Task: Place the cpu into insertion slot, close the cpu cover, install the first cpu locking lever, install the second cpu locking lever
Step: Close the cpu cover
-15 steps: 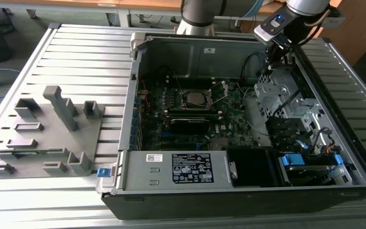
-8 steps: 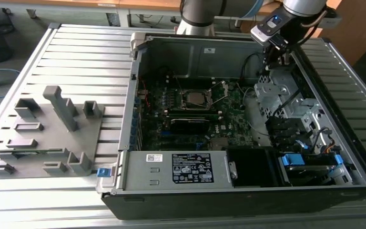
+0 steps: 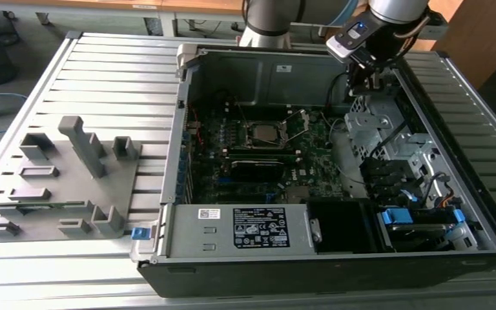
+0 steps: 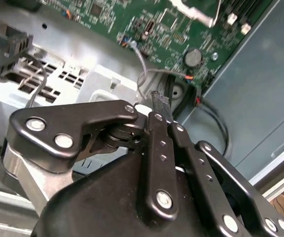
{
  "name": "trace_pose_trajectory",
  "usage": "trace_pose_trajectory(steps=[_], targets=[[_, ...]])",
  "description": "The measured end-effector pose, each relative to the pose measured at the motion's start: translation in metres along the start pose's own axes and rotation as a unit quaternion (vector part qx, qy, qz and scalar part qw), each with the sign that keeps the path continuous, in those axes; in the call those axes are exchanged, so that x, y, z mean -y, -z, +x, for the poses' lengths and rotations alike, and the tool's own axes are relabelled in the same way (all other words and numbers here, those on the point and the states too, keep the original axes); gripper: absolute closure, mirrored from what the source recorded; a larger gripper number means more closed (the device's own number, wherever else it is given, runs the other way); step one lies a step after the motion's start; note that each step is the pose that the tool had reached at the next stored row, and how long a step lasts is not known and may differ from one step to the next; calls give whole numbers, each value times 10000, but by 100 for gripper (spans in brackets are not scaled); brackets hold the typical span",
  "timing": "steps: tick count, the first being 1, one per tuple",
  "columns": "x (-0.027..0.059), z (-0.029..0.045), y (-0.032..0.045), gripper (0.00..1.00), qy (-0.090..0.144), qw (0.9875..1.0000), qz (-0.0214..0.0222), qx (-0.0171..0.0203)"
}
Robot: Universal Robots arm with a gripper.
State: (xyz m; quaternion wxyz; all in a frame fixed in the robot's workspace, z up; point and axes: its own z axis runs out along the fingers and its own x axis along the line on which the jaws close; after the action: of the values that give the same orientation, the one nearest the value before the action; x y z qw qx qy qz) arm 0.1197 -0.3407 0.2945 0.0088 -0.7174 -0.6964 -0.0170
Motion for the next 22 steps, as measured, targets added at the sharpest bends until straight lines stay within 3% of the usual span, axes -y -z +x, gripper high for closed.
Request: trace_pose_trajectory(steps=[14, 22], targets=[[241, -19, -91, 90, 0, 10000, 0, 0], [304, -36, -186, 90, 0, 10000, 0, 0]])
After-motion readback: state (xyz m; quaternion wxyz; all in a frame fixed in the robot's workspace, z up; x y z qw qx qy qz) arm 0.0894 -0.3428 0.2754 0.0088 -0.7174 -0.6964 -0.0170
